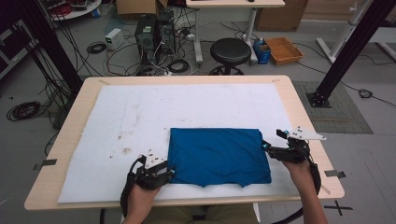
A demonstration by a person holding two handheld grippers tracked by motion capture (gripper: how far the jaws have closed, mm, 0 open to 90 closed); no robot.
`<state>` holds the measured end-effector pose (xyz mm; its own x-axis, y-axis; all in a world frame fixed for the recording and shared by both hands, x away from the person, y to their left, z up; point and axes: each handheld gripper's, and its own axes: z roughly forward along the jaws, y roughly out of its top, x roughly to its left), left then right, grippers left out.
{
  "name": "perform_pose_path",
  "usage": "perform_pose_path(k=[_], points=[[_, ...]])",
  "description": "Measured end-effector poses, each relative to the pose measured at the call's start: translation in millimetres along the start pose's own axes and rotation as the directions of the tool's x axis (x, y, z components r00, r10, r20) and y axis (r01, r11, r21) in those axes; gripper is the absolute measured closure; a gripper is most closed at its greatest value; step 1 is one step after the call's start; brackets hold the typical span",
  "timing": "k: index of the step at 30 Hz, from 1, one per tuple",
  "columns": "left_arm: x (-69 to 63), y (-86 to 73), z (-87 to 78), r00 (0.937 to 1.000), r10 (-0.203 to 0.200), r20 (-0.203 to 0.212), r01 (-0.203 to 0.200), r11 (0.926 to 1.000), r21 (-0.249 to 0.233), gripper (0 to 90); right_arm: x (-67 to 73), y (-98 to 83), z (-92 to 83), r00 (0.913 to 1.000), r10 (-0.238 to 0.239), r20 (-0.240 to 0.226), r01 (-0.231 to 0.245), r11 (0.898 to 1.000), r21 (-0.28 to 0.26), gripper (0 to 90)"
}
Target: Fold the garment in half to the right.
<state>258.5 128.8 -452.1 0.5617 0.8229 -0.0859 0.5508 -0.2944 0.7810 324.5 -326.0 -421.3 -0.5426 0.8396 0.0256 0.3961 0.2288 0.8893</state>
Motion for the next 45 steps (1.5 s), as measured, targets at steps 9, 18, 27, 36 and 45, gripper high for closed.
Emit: perform_pose_path(k=[9, 18, 27, 36, 45], points=[[4.3, 1.0, -0.4, 0.9857, -0.13, 0.107, 0.133, 0.9906, -0.029, 56.3, 12.6, 7.2, 7.1, 0.9986, -0.049, -0.02, 0.049, 0.999, 0.01, 21.0], [-7.9, -0.6, 5.6, 0.9894, -0.14, 0.038, 0.142, 0.9885, -0.052, 54.2, 10.1, 5.4, 6.4, 0.9993, -0.034, -0.014, 0.034, 0.999, 0.015, 21.0], [-11.0, -4.2, 2.3, 0.995, -0.094, 0.035, 0.095, 0.9949, -0.034, 71.9, 11.8, 8.2, 6.6, 0.9988, -0.044, -0.023, 0.044, 0.999, 0.007, 21.0], [1.9, -3.8, 1.4, 0.9863, -0.126, 0.106, 0.128, 0.9917, -0.008, 85.8, 47.0, 40.1, 24.9, 0.9859, -0.117, -0.119, 0.117, 0.993, -0.006, 20.9], [7.2, -2.2, 2.6, 0.9776, -0.15, 0.148, 0.152, 0.9884, 0.0, 86.1, 79.8, 90.9, 85.1, 0.9602, -0.121, -0.252, 0.137, 0.989, 0.05, 21.0]])
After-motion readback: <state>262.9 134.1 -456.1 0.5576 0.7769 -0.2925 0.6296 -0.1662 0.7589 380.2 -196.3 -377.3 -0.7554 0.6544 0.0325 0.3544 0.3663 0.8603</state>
